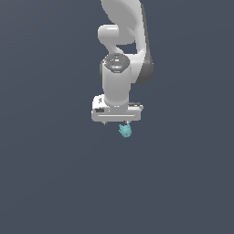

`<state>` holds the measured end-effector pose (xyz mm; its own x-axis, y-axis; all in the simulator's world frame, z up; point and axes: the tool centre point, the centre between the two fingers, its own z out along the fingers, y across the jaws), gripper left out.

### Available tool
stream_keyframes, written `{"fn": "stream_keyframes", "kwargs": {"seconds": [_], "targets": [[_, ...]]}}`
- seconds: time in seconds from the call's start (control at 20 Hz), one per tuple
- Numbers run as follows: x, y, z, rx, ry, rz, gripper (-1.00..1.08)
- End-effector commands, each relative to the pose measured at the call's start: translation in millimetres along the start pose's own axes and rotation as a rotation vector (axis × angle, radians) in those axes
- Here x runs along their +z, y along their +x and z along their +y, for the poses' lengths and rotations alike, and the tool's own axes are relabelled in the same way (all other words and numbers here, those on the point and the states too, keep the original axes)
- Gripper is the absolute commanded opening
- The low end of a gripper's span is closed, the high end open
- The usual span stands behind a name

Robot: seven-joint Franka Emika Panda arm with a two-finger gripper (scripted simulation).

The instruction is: Pick up the object and move it to a goal position.

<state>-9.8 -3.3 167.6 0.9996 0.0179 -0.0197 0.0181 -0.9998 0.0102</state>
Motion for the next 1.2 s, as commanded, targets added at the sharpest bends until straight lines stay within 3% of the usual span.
{"fn": "stream_keyframes", "kwargs": {"seconds": [0.0, 0.7, 1.15], "targets": [[0.0, 0.0, 0.0, 0.0, 0.0, 0.0, 1.0], [-4.5, 7.7, 3.4, -0.038, -0.001, 0.019, 1.0], [23.5, -5.6, -15.1, -0.125, -0.001, 0.02, 1.0]]}}
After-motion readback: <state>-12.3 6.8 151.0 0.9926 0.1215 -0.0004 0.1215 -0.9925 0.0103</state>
